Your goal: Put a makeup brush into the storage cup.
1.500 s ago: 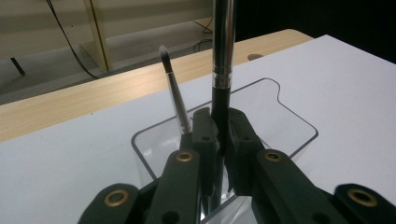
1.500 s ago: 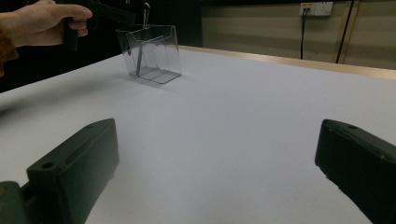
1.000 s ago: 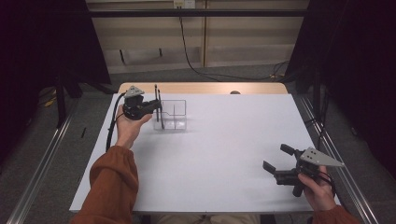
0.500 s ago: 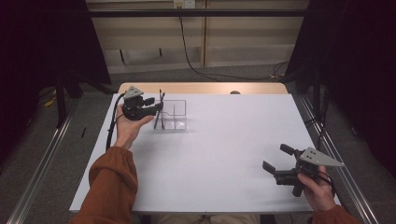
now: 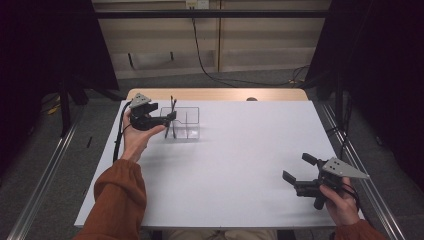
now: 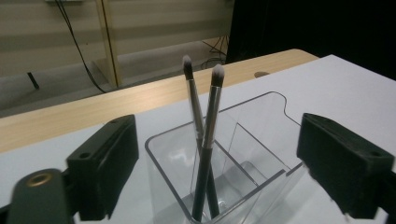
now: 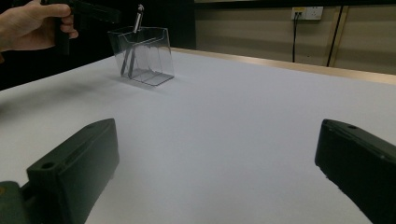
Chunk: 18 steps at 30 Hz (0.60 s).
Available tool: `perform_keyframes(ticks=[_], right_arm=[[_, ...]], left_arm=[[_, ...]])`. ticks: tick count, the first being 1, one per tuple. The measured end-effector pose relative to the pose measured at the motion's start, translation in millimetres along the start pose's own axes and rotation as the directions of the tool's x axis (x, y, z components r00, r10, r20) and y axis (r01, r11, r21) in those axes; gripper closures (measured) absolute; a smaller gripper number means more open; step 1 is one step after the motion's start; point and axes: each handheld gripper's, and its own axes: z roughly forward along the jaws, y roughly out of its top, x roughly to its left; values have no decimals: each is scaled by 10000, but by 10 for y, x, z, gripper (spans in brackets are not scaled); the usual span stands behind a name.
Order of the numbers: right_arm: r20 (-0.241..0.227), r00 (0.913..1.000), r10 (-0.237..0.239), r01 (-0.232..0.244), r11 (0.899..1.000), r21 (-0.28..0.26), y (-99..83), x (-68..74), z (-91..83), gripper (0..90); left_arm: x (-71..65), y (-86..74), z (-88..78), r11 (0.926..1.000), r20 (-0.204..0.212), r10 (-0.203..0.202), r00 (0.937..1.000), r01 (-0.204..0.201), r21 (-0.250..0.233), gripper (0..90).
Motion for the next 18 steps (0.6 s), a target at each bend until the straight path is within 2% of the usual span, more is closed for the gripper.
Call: perform_keyframes(ticks=[3, 8, 12, 15, 17, 18], right_arm=[[101, 9999, 106, -106, 9999, -48, 1, -10, -2, 0], [97, 9999, 47, -47, 10000, -46, 2, -8, -10, 0], [131, 9999, 70, -70, 10000, -55, 1, -9, -27, 0], [133, 9999, 55, -53, 9999, -103, 1, -11, -34, 0], [126, 9999, 63, -62, 9999, -92, 5, -5, -36, 0], [104, 9999, 58, -57, 9999, -99, 7, 0, -32, 0]], left_arm=[[-11, 13, -28, 9999, 10, -129, 9999, 129, -62, 74], [-35, 29, -96, 9997, 211, -96, 9997, 101, -236, 32], [-71, 33, -171, 9995, 86, -31, 10000, 34, -316, 30], [-97, 36, -217, 9991, 146, -202, 9997, 207, -357, 30], [-109, 35, -251, 9992, 303, -73, 9995, 85, -402, 30], [-116, 33, -272, 9989, 241, 31, 9997, -20, -470, 30]])
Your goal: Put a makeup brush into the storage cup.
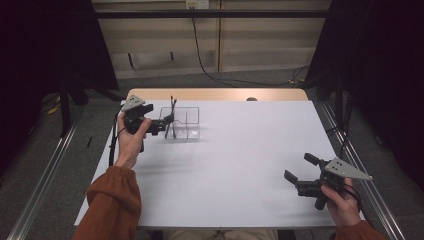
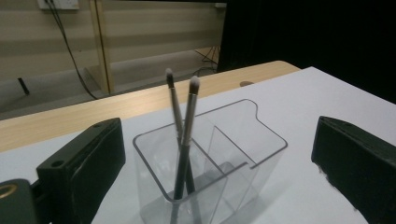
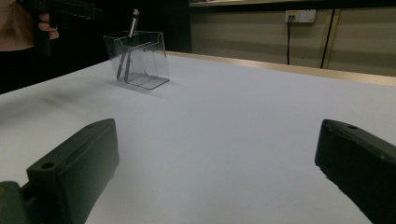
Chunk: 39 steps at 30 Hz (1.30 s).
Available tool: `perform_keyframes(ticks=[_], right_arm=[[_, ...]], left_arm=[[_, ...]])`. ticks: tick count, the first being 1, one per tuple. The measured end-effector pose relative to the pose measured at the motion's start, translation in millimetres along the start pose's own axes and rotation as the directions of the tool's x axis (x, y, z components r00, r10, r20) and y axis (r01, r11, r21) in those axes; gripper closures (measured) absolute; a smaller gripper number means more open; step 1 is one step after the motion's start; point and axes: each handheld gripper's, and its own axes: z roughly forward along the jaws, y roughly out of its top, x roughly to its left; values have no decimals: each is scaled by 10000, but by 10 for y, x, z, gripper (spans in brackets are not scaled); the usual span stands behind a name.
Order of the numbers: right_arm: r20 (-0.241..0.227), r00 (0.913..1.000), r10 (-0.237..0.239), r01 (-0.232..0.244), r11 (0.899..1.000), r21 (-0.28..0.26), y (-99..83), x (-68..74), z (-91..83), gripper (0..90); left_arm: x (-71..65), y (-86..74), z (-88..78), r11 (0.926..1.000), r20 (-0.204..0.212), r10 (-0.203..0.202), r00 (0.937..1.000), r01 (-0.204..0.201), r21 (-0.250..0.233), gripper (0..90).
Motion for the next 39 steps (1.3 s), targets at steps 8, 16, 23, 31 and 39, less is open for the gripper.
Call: perform_keyframes(ticks=[8, 16, 23, 31, 39], right_arm=[[-84, 9999, -114, 114, 9999, 65, 2, 3, 22, 0], [-16, 9998, -221, 221, 9997, 44, 2, 3, 19, 0], [54, 9999, -87, 86, 10000, 27, 6, 2, 19, 0], [43, 9999, -144, 144, 9999, 61, 0, 2, 28, 0], [24, 9997, -230, 230, 9997, 72, -1, 5, 26, 0]], left_arm=[[-30, -62, -186, 9997, -476, 183, 9987, -191, -163, 25], [-82, -109, -488, 9992, -447, 200, 9988, -216, -348, 25], [-192, -255, -639, 9985, -528, 252, 9983, -277, -472, 26], [-292, -375, -856, 9971, -382, 385, 9985, -409, -643, 23], [-416, -497, -991, 9942, -351, 582, 9977, -611, -890, 22]])
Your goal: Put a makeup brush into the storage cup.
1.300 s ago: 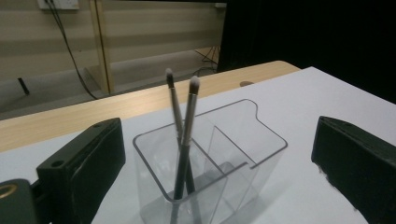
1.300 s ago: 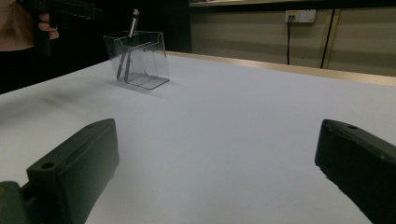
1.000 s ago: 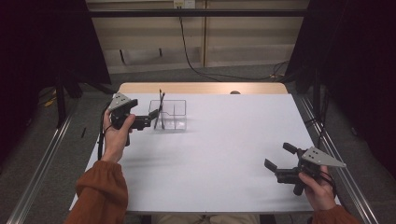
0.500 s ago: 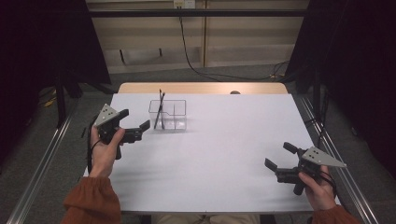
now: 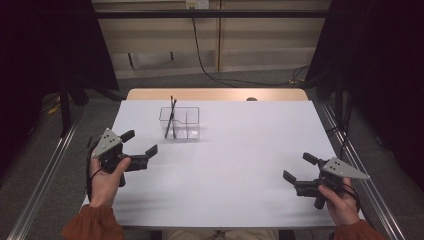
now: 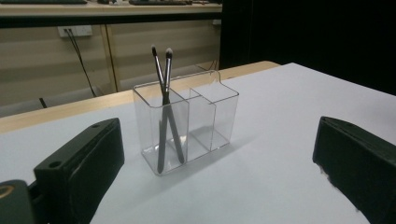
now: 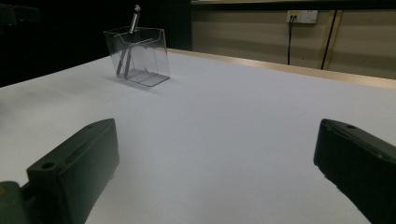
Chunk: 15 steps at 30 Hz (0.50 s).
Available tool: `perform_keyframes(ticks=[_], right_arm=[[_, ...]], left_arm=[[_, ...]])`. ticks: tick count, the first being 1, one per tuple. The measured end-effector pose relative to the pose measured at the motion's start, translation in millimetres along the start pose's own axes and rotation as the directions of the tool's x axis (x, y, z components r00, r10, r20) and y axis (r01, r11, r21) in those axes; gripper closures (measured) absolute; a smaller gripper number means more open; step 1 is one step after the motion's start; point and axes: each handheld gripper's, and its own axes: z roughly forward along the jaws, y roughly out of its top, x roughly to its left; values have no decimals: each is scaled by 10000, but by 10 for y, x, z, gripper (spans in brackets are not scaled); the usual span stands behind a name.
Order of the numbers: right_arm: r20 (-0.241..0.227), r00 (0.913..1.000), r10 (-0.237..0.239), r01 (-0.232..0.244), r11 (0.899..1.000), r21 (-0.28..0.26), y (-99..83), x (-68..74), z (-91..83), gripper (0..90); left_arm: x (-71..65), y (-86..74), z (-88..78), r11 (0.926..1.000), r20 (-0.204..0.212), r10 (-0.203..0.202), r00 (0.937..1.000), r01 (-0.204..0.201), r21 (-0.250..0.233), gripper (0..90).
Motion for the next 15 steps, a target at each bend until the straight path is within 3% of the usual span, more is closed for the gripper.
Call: perform_keyframes(ticks=[3, 5, 11, 15], right_arm=[[-21, 10000, -11, 11, 10000, -5, 0, 3, -4, 0], [-26, 10000, -11, 11, 10000, 19, 0, 4, -11, 0], [-17, 10000, 5, -5, 10000, 28, 0, 6, -20, 0], [-24, 10000, -37, 37, 10000, 41, -1, 7, -21, 0]], left_arm=[[-30, -38, -40, 9999, -42, -117, 9999, 116, -118, 22], [-47, -77, -68, 9998, -335, -150, 9993, 146, -124, 22], [-71, -186, -132, 10000, -87, -63, 9999, 64, 55, 22], [-77, -259, -197, 9997, -72, -236, 9997, 236, 112, 23]])
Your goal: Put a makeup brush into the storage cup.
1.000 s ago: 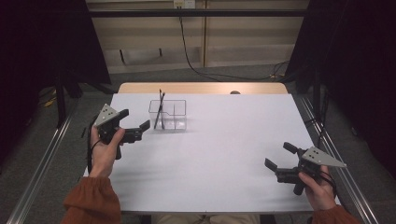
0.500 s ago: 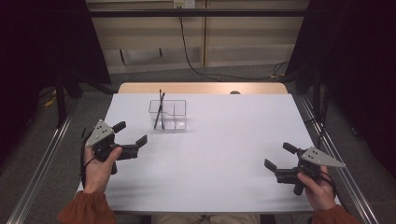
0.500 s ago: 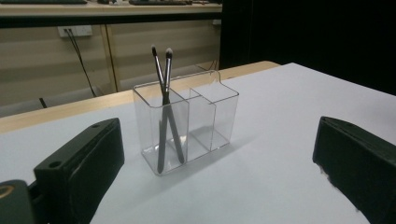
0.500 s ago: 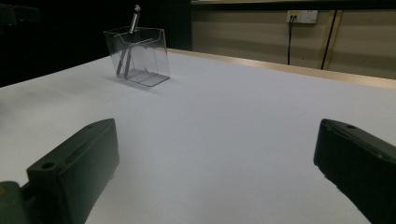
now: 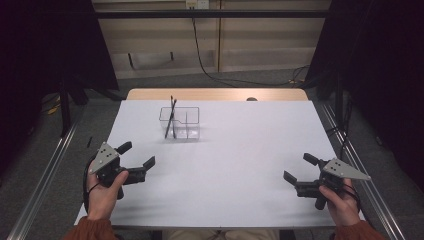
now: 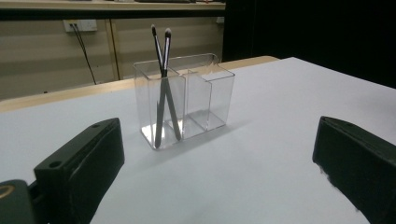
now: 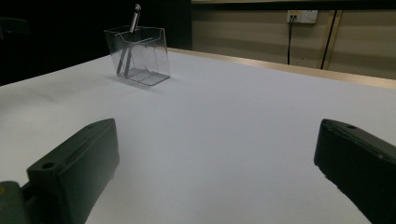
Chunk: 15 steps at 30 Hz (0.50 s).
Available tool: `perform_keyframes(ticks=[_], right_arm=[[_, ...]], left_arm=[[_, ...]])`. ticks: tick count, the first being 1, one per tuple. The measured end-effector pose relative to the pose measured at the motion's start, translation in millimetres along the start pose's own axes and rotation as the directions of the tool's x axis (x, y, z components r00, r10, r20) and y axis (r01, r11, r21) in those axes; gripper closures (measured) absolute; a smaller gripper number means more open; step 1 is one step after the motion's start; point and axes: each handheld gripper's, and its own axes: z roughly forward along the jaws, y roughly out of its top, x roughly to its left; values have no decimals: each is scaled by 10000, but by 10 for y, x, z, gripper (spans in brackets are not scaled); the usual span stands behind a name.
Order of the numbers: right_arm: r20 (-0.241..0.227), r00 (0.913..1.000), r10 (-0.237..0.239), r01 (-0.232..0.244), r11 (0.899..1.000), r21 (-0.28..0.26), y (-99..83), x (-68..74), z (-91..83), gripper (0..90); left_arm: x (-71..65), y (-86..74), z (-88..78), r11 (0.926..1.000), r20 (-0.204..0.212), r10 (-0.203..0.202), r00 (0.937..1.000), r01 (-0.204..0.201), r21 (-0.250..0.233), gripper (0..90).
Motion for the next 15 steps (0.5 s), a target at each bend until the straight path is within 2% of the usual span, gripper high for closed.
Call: perform_keyframes(ticks=[5, 10, 12, 15], right_arm=[[20, 10000, -17, 18, 10000, -39, -4, -3, -6, 0], [9, 10000, 3, -3, 10000, -45, -3, 0, -11, 0], [17, 10000, 11, -11, 10000, -65, -2, -3, -12, 0], [14, 10000, -1, 1, 10000, -60, -3, -2, -14, 0]], left_arm=[[-28, -103, -50, 9999, -50, -53, 10000, 54, 130, 24], [-35, -127, -105, 10000, -230, -8, 9997, 10, 87, 29], [-48, -160, -126, 9998, -128, -155, 9998, 157, 134, 31], [-74, -206, -142, 9997, -130, -96, 9999, 99, 216, 31]])
